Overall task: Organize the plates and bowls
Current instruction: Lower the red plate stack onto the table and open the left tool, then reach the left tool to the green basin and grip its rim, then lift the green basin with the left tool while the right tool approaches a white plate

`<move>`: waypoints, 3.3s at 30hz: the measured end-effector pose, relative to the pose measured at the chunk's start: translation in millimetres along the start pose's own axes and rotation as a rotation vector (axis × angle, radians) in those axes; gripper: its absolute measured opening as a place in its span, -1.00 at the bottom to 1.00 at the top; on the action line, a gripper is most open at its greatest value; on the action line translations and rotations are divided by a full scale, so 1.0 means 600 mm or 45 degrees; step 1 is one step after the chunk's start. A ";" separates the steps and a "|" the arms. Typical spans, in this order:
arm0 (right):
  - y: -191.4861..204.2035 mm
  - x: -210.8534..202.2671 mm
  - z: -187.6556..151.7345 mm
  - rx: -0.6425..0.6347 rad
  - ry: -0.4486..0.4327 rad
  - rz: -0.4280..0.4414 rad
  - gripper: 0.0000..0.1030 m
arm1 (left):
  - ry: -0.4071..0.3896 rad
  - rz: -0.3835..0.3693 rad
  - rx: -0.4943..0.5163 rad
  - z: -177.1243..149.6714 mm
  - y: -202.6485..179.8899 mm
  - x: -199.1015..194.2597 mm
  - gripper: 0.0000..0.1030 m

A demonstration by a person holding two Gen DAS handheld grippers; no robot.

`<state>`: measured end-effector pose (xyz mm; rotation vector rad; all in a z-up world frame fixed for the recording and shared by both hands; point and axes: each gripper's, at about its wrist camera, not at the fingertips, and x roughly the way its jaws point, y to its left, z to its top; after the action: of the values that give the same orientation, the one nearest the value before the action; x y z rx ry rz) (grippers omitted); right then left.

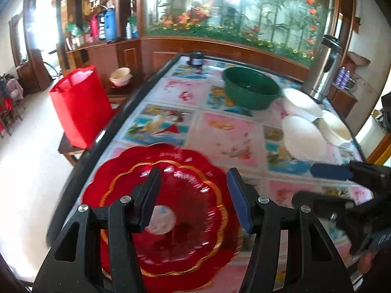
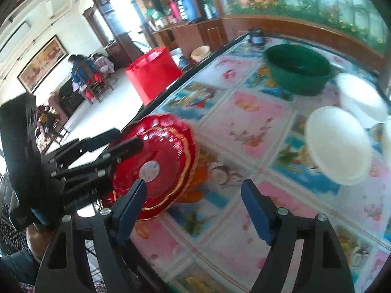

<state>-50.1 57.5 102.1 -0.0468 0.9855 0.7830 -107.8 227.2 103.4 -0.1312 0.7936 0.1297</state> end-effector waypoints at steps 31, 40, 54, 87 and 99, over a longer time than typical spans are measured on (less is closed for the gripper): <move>-0.239 -0.048 0.211 0.082 -0.163 -0.230 0.62 | 0.081 -0.090 0.034 0.252 -0.113 0.174 0.08; -0.254 0.016 0.250 0.030 -0.094 -0.307 0.56 | 0.100 -0.045 0.028 0.280 -0.115 0.241 0.08; -0.318 0.096 0.311 0.039 0.000 -0.332 0.50 | 0.152 -0.013 0.034 0.317 -0.126 0.340 0.08; -0.375 0.179 0.324 0.056 0.100 -0.338 -0.24 | 0.314 0.018 -0.039 0.321 -0.128 0.461 -0.56; -0.371 0.188 0.314 0.114 0.124 -0.319 -0.21 | 0.356 0.004 -0.045 0.312 -0.107 0.452 -0.67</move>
<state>258.0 29.6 57.0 -0.1296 1.0819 0.5104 222.0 213.2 43.2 -0.1838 1.0708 0.1303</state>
